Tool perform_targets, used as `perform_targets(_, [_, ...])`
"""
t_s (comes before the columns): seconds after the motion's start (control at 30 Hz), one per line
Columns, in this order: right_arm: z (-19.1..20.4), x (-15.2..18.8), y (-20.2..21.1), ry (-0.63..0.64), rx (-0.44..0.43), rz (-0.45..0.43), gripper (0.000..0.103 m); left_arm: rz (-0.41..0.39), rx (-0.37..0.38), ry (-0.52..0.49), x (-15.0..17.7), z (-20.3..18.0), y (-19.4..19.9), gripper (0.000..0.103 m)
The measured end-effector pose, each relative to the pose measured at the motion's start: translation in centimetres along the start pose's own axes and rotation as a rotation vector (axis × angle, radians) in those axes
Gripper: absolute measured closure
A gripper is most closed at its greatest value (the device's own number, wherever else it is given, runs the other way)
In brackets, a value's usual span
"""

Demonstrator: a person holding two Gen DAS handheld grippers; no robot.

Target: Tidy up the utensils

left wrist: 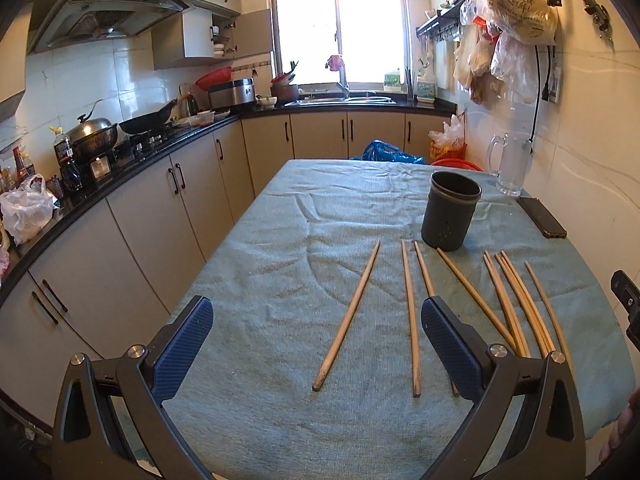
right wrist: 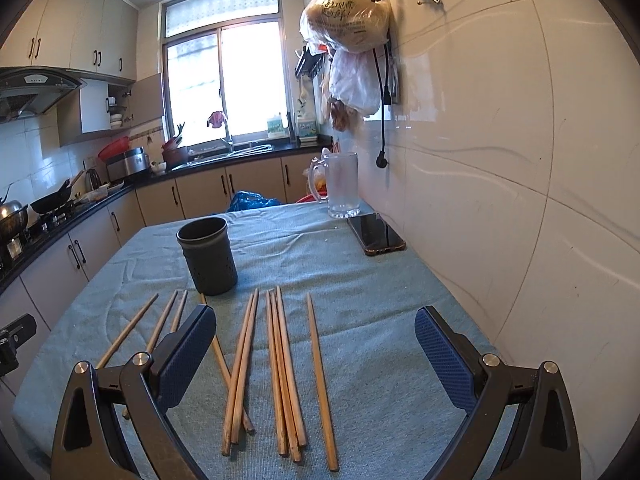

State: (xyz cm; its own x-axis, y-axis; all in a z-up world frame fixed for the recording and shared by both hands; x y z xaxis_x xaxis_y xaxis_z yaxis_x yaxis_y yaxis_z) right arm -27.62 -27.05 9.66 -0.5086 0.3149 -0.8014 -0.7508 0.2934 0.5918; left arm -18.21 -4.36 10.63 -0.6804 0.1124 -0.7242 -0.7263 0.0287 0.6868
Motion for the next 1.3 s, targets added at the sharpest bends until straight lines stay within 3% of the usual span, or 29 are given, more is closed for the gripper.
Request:
perform_targets(0.6, [0.4,0.3,-2.1,-0.003,-0.007,0.064,0.002,0.061,0.012,0.002,0.0,0.1,-2.2,0.000])
perform_targets(1.0, [-0.9,0.1,-4.2,0.007,0.003,0.112,0.002,0.095,-0.024,-0.069,-1.9,1.9,-4.1,0.000])
perform_targets(1.17, [-2.5,-0.7,-6.0,0.045,0.012,0.164,0.002,0.177,0.037,-0.112,-3.9,2.6,-6.6,0.000])
perform_targets(1.27, [-3.6,-1.6,-7.6,0.065,-0.005,0.228,0.002,0.248,0.127,-0.129,-5.1,2.2,-8.8,0.001])
perform_targets(1.3, [-3.9,-2.0,-8.6,0.073,-0.020,0.262,0.002,0.273,0.153,-0.126,-5.4,2.1,-9.5,0.006])
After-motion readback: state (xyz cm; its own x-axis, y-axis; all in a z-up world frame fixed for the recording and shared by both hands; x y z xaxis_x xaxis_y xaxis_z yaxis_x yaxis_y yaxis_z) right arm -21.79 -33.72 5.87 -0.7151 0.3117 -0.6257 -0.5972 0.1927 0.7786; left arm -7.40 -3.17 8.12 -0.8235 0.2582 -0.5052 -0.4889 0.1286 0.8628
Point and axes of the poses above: each gripper's, at about its wrist camera, not at the fingertips, and y roughly against the way its jaws point, z to its left, x to its underside, the point moved 2 cm from there along -y, roughly the way its jaws point, and after that the axes turned 9 degrees about z, right-handed, at the moved point
